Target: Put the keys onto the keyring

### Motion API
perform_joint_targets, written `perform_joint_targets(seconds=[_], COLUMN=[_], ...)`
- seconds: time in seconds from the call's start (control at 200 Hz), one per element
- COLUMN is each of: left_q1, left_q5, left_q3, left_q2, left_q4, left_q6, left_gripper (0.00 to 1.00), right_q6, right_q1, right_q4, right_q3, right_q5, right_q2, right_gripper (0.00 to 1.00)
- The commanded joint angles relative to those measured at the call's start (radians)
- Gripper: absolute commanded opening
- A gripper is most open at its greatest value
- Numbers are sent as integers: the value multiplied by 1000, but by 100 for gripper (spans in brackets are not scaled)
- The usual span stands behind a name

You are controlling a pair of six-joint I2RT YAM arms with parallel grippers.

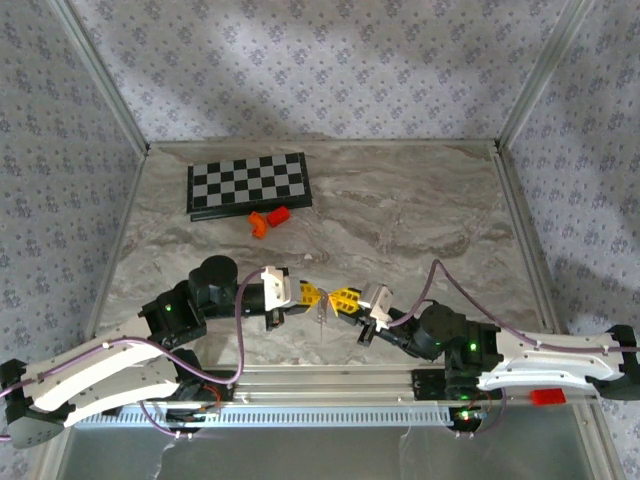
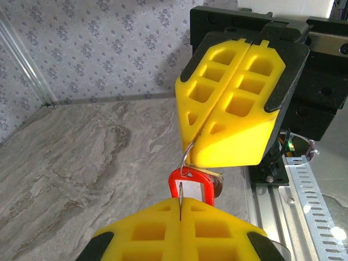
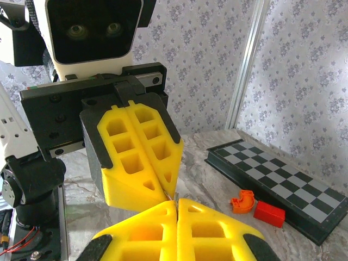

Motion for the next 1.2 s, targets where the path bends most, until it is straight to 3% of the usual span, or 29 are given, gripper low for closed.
perform_joint_targets(seconds=[0.0, 1.194], left_q1=[-10, -10], left_q5=[7, 7], left_q3=[30, 30], left_q2=[-8, -8], left_q4=[23, 23], left_q6=[16, 16], left_gripper=[0, 0], right_q6=[18, 24], right_q1=[-6, -17], right_q4=[21, 23], right_q3=[-1, -2], right_q5=[-2, -47], right_q2=[-1, -11], right_gripper=[0, 0])
